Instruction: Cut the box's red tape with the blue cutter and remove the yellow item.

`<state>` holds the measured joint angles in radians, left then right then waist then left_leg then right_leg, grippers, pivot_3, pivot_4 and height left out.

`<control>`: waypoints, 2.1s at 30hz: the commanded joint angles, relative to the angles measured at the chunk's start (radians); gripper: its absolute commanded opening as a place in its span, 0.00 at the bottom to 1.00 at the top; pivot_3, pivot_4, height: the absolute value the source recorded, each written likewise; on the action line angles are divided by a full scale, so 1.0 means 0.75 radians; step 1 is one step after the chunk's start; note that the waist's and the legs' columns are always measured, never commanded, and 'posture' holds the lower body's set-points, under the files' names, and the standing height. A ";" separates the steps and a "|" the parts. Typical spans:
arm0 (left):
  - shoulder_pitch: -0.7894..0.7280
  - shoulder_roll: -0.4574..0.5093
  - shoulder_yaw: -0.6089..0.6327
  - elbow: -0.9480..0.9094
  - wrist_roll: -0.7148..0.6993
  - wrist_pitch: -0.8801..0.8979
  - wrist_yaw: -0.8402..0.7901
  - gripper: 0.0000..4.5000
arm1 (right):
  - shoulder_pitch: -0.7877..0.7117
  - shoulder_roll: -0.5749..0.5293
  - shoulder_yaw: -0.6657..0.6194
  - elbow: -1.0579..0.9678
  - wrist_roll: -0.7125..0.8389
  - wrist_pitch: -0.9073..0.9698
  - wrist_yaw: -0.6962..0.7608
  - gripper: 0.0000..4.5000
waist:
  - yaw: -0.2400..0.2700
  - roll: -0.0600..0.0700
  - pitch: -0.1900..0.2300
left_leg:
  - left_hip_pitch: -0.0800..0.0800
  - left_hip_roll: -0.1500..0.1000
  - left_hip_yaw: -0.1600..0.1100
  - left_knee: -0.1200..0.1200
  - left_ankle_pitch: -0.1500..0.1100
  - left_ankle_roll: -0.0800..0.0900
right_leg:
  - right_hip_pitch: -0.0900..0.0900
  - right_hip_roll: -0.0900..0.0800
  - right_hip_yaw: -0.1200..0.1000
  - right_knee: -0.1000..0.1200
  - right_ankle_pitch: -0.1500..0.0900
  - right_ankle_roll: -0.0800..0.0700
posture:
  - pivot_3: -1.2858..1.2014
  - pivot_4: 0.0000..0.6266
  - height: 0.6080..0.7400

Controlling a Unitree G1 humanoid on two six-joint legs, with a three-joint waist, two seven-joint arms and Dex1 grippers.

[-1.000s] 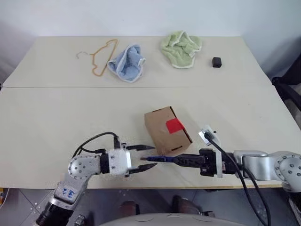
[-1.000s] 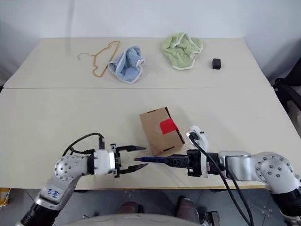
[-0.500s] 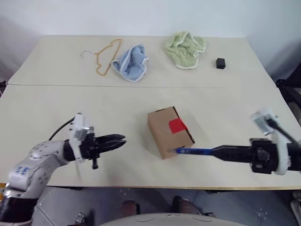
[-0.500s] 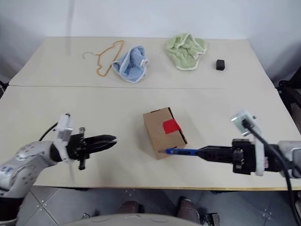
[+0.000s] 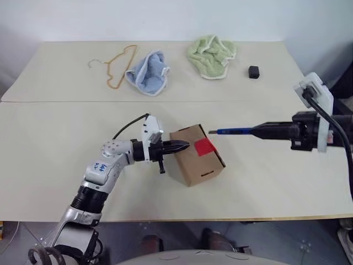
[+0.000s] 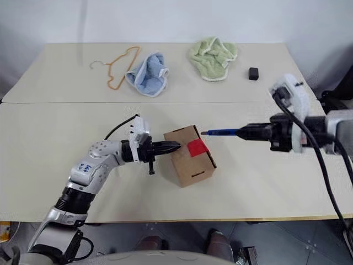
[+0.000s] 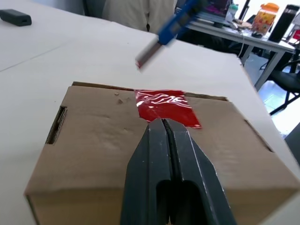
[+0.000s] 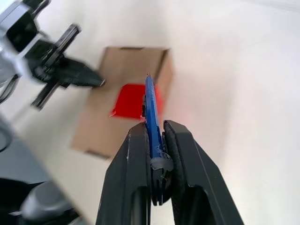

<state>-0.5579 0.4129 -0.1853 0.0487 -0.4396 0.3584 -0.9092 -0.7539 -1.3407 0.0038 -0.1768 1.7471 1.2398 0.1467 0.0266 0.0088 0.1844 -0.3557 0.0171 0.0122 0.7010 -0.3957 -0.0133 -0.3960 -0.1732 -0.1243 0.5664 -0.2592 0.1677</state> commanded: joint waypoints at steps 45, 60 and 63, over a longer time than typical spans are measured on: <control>0.051 -0.073 -0.080 -0.073 0.218 0.042 0.076 0.00 | -0.266 0.372 -0.110 0.074 -0.300 0.415 -0.063 0.03 | 0.001 0.000 -0.001 | 0.000 0.000 0.000 0.003 0.000 0.000 | 0.000 0.000 0.001 0.003 0.001 0.001 | 0.52 0.24 1.00; 0.048 -0.086 -0.094 -0.068 0.237 0.046 0.087 0.00 | -0.280 0.372 0.030 0.095 -0.010 0.378 -0.235 0.03 | -0.002 0.000 -0.001 | 0.001 0.000 0.000 0.004 0.000 0.000 | 0.001 0.000 0.002 0.005 0.001 0.001 | 0.52 0.24 1.00; 0.058 -0.091 -0.096 -0.077 0.244 0.052 0.095 0.00 | -0.305 0.343 0.101 0.115 0.065 0.368 -0.288 0.03 | -0.003 0.000 -0.001 | 0.001 0.000 0.001 0.004 0.000 0.000 | 0.001 0.000 0.002 0.005 0.001 0.001 | 0.52 0.24 1.00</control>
<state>-0.5424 0.3491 -0.2183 -0.0238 -0.2849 0.3770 -0.8409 -0.9633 -1.0694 0.0638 -0.0762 1.7214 1.5215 -0.0664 0.0246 0.0090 0.1838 -0.3547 0.0171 0.0127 0.7043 -0.3955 -0.0130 -0.3956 -0.1733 -0.1226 0.5705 -0.2584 0.1682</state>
